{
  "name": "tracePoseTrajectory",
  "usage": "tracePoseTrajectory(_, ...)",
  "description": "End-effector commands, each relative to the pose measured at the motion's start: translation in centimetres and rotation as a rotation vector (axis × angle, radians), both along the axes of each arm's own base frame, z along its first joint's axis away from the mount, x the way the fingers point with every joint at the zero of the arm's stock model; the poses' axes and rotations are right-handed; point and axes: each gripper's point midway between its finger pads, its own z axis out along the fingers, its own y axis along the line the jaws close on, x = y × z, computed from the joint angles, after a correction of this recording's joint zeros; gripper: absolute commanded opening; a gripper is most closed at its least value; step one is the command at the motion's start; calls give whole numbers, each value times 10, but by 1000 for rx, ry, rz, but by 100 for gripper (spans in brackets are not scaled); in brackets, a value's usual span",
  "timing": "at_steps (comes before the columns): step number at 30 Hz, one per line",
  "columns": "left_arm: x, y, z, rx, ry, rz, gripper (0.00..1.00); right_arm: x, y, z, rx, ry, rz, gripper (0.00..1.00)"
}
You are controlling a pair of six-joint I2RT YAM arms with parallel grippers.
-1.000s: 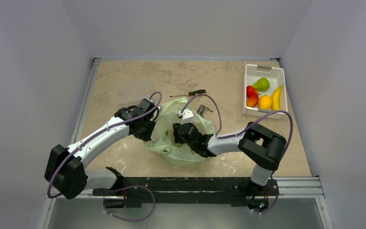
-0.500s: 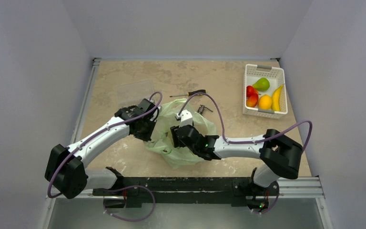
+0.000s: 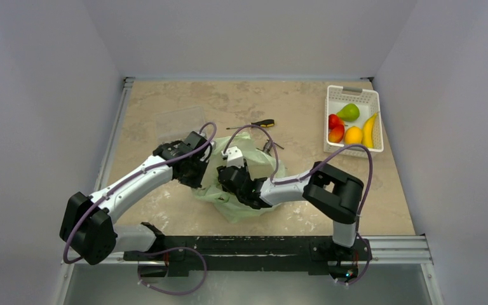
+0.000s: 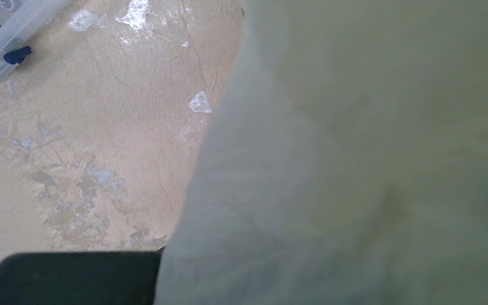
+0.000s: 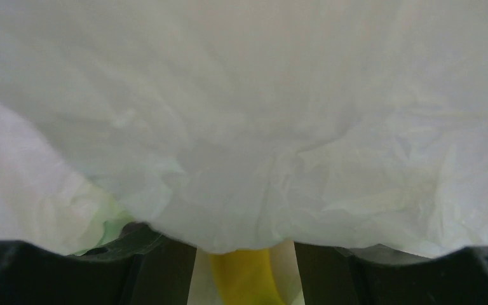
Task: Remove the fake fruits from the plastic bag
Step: Take out the fake fruit from the plastic bag.
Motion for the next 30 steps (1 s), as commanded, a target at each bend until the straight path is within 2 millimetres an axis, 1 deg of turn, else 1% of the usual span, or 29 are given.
tracePoseTrajectory(1, 6, -7, 13, -23, -42, -18, 0, 18, -1, 5, -9, -64, -81, 53)
tracePoseTrajectory(5, 6, -6, 14, -20, -45, -17, 0, 22, -8, -1, -46, -89, -108, 52)
tracePoseTrajectory(6, 6, -6, 14, -20, -45, -18, 0, 23, -8, -2, -51, -95, -106, 51)
tracePoseTrajectory(9, 6, -6, 14, -18, -46, -17, 0, 25, -8, -3, -76, -104, -102, 42)
tracePoseTrajectory(11, 6, -6, 14, -16, -46, -15, 0, 25, -6, 2, -60, -108, -95, 34)
tracePoseTrajectory(12, 7, -6, 14, -17, -49, -14, 0, 23, -3, 7, -35, -108, -82, 32)
tracePoseTrajectory(15, 7, -4, 15, -11, -54, -10, 0, 19, 7, 33, 82, -112, -47, 23)
tracePoseTrajectory(18, 9, -3, 17, -6, -66, -4, 0, 16, 12, 58, 262, -93, -18, 10)
tracePoseTrajectory(19, 10, -3, 18, -6, -73, -2, 0, 13, 11, 63, 317, -85, -8, 8)
tracePoseTrajectory(22, 10, -2, 19, -10, -80, -1, 0, 11, 16, 85, 474, -59, 29, 3)
tracePoseTrajectory(24, 9, -2, 20, -10, -82, -1, 0, 12, 16, 95, 568, -13, 42, 0)
tracePoseTrajectory(27, 10, -2, 20, -11, -83, 0, 0, 19, 9, 114, 728, 43, 40, 0)
tracePoseTrajectory(28, 10, -2, 20, -13, -84, 1, 0, 20, 7, 124, 782, 51, 46, 0)
tracePoseTrajectory(30, 10, -3, 21, -17, -84, -1, 0, 20, 8, 134, 848, 73, 65, 0)
